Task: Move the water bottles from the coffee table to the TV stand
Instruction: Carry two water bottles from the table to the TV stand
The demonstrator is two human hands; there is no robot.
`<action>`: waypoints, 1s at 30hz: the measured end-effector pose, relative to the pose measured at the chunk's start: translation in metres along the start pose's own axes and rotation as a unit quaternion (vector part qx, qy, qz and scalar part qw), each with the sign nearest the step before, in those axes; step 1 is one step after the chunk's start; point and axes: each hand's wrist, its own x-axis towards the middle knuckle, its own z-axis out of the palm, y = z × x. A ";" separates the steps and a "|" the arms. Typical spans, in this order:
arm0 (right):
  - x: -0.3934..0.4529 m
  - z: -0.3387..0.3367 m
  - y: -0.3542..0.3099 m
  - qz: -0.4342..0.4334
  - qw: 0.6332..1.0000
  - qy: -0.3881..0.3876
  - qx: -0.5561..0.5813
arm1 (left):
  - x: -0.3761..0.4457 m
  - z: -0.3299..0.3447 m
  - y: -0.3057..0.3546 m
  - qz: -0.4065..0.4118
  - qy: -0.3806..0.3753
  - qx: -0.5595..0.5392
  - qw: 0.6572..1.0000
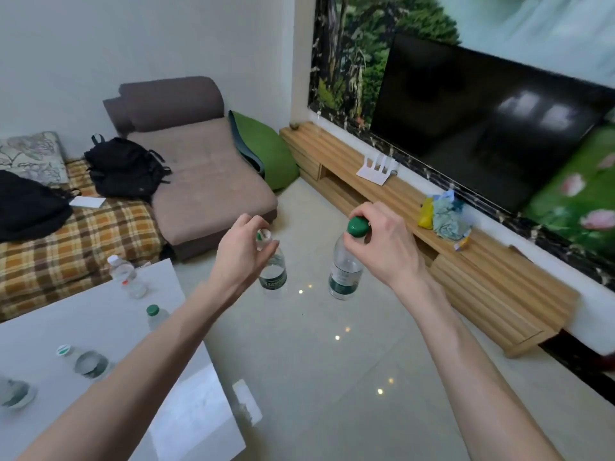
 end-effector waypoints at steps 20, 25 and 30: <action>0.161 0.007 0.169 0.064 0.996 -0.063 -0.012 | 0.197 0.152 0.068 0.034 -0.079 0.027 0.996; 0.230 0.026 0.208 0.062 0.995 -0.081 0.003 | 0.269 0.184 0.066 0.016 -0.078 0.039 0.996; 0.298 0.038 0.244 0.056 0.997 -0.048 0.010 | 0.340 0.203 0.061 0.017 -0.060 0.033 0.998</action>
